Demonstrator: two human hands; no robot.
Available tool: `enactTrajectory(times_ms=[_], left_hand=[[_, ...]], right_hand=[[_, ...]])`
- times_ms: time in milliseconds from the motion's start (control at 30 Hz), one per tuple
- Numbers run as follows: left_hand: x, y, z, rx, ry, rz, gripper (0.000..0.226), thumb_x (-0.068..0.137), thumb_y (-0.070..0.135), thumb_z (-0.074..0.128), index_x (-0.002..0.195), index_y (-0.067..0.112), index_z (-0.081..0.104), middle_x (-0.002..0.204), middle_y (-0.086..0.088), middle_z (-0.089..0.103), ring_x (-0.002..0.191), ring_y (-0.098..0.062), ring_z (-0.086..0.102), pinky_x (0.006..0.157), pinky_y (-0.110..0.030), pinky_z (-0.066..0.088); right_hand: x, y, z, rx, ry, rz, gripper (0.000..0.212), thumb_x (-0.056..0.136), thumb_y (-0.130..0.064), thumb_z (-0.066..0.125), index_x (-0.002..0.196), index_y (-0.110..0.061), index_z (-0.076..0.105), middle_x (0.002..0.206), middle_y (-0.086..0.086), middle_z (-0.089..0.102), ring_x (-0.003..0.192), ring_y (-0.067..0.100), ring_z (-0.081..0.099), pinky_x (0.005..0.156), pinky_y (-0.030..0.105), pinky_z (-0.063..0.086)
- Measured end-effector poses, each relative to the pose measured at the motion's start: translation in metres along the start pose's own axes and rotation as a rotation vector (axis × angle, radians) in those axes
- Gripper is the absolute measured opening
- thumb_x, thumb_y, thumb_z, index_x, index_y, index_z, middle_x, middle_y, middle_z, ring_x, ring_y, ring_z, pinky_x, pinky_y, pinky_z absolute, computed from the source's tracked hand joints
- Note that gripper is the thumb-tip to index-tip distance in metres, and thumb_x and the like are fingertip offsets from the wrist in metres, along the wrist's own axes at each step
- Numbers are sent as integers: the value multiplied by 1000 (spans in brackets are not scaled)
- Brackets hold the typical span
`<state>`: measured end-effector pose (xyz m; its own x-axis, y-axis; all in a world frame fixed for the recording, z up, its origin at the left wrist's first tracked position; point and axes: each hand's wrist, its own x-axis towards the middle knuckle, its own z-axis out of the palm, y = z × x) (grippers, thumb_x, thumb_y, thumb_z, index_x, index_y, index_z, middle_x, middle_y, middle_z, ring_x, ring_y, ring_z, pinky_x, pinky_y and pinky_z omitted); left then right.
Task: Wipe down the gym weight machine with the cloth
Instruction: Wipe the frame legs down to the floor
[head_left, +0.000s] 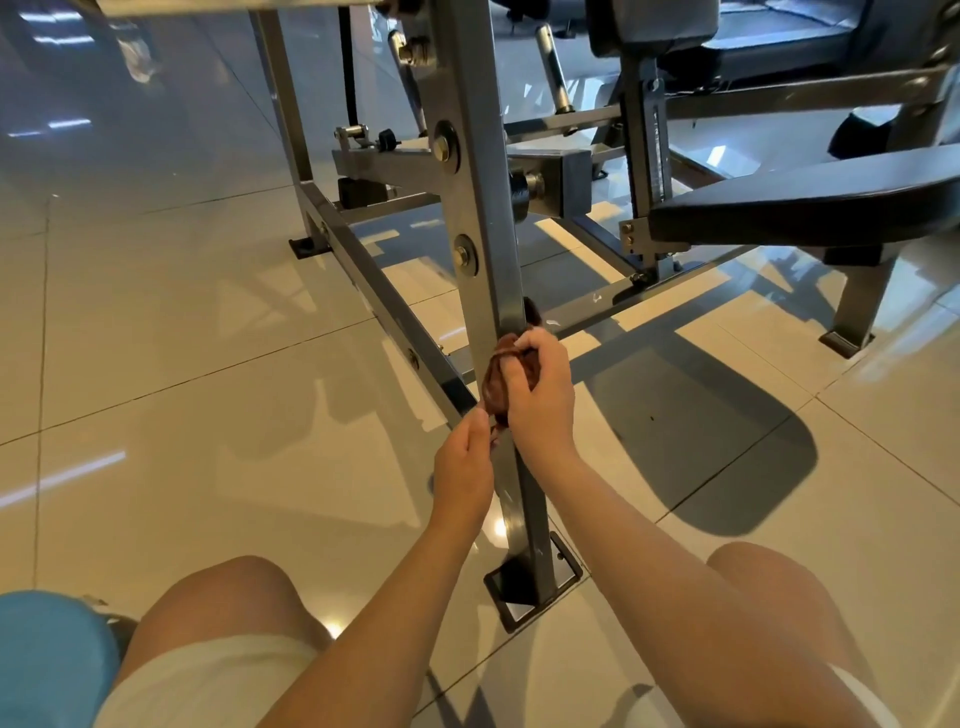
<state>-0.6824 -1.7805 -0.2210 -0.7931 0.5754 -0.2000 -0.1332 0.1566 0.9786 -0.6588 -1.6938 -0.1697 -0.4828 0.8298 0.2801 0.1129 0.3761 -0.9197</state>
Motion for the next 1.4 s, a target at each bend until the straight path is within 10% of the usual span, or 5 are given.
enactTrajectory(times_ms=[167, 467, 700, 867, 1400], left_hand=[[-5, -10, 2, 17, -38, 51, 40, 109, 38, 37, 148, 32, 47, 131, 20, 55, 118, 8, 52, 86, -2, 42], [-13, -3, 11, 74, 22, 118, 25, 108, 34, 40, 98, 46, 60, 98, 14, 65, 93, 5, 61, 77, -14, 50], [-16, -18, 17, 68, 17, 83, 40, 109, 38, 38, 144, 28, 55, 136, 14, 56, 124, 1, 53, 93, -6, 45], [-13, -17, 18, -7, 19, 63, 26, 109, 35, 40, 110, 33, 66, 104, 9, 65, 102, -10, 63, 96, -40, 56], [-32, 4, 5, -310, 119, 10, 35, 107, 23, 48, 135, 44, 57, 125, 14, 63, 114, -7, 63, 91, -29, 59]], right_hand=[[-46, 59, -19, -91, -88, 167, 14, 101, -14, 57, 104, -28, 57, 106, -11, 59, 103, 7, 57, 94, 36, 56], [-12, 13, -6, -24, -22, 60, 14, 102, -15, 58, 109, -27, 58, 112, -11, 58, 102, -1, 53, 81, 0, 42], [-40, 51, -28, -23, -109, 225, 15, 101, -11, 57, 104, -26, 58, 100, -10, 62, 96, 10, 61, 79, 20, 53], [-16, 21, -18, -51, -86, 68, 16, 100, -14, 59, 105, -29, 58, 108, -13, 58, 100, -1, 54, 80, 1, 42], [-54, 12, -27, 36, -448, 234, 28, 110, -35, 39, 116, -38, 66, 105, -17, 69, 103, 3, 65, 83, 22, 56]])
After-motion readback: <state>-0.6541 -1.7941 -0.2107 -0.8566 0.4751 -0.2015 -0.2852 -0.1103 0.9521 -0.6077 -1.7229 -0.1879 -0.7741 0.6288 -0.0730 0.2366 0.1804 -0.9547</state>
